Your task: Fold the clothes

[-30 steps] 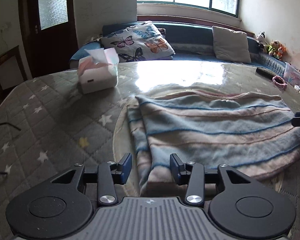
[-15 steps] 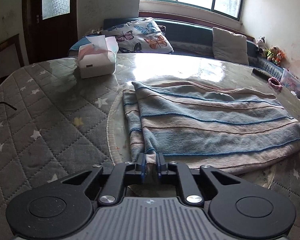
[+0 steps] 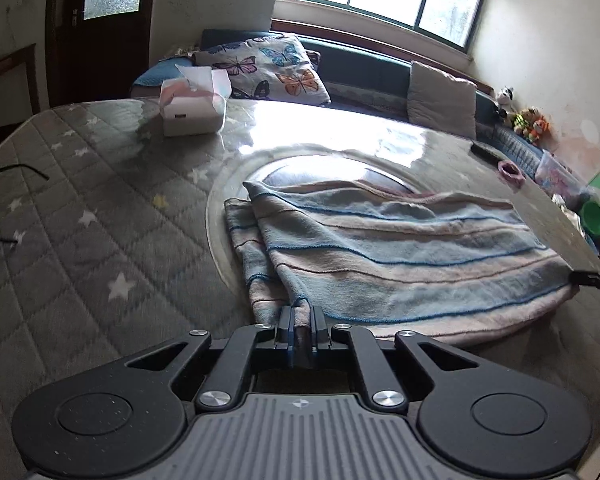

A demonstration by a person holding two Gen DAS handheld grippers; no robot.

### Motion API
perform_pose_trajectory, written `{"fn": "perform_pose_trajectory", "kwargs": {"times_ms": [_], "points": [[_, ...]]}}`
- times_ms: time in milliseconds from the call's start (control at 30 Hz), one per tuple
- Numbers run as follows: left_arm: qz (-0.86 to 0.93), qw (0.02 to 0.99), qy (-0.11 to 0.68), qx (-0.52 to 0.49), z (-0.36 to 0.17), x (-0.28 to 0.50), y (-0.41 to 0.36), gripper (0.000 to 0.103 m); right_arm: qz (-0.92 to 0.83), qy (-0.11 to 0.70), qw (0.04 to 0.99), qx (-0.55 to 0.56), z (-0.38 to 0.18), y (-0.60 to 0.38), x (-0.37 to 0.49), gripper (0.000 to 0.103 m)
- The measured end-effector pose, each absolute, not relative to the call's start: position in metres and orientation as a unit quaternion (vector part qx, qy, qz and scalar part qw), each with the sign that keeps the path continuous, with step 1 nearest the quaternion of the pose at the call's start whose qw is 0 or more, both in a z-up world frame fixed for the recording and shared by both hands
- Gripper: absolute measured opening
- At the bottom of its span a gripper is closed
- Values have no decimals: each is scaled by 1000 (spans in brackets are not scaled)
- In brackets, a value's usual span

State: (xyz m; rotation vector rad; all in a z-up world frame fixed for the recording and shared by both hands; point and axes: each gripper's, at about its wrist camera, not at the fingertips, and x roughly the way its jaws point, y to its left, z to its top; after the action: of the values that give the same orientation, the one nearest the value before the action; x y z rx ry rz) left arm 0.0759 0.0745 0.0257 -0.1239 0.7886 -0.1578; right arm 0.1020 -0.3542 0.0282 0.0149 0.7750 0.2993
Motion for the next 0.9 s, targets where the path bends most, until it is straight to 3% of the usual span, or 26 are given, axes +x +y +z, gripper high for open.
{"fn": "perform_pose_trajectory", "kwargs": {"times_ms": [100, 300, 533, 900], "points": [[-78, 916, 391, -40, 19, 57, 70, 9, 145, 392, 908, -3, 23, -354, 88, 3], [-68, 923, 377, -30, 29, 44, 73, 21, 137, 374, 917, -29, 37, -352, 69, 12], [-90, 938, 333, -41, 43, 62, 59, 21, 176, 341, 923, -31, 46, -322, 81, 12], [-84, 921, 379, -34, 6, 91, 59, 21, 160, 372, 914, -16, 6, -320, 102, 12]]}}
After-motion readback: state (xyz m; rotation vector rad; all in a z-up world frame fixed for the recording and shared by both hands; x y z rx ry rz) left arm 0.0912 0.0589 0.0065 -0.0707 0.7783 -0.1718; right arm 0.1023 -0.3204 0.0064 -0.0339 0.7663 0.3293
